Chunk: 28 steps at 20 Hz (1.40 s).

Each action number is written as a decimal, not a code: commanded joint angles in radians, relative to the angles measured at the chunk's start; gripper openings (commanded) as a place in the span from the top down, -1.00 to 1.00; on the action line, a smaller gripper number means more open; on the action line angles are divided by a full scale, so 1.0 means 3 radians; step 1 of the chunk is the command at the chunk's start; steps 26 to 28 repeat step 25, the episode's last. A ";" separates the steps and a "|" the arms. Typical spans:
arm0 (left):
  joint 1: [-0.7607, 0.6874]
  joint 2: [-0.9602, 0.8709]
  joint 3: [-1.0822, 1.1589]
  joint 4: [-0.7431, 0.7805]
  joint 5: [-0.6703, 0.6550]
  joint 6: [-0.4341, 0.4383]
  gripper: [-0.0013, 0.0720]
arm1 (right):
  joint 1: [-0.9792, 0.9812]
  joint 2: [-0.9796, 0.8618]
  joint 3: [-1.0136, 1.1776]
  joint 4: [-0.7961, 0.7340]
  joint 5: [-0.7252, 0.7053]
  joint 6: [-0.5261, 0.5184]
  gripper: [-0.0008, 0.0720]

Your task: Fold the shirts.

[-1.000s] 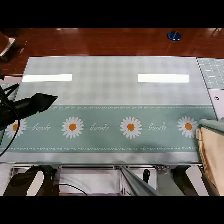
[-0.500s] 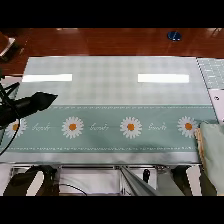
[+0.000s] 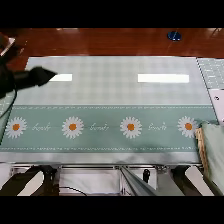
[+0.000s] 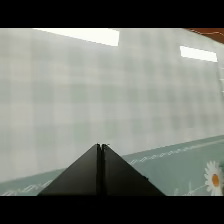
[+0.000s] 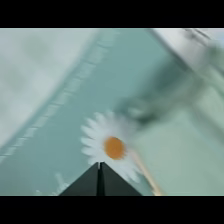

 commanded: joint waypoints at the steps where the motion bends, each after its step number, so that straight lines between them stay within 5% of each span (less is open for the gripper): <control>1: -0.0510 -0.0456 0.0898 0.0167 -0.0308 0.0043 0.92 | 0.1459 -0.0230 0.0104 0.0571 -0.0891 -0.0362 0.88; 3: -0.0993 -0.0459 0.0710 0.1052 -0.0034 -0.0309 0.92 | 0.2378 -0.0434 0.0069 -0.0308 -0.1053 -0.0078 0.88; 6: -0.1385 -0.0540 0.0038 0.2193 0.0383 -0.1443 0.92 | 0.3236 -0.0809 -0.0081 -0.1259 -0.1292 0.0486 0.88; 12: -0.1246 -0.0607 -0.0052 0.2224 0.0460 -0.1439 0.92 | 0.3508 -0.1225 -0.0153 -0.1700 -0.1359 0.1011 0.88; 28: -0.1249 -0.0638 -0.0053 0.2211 0.0472 -0.1443 0.92 | 0.3510 -0.1221 -0.0151 -0.1754 -0.1356 0.1024 0.88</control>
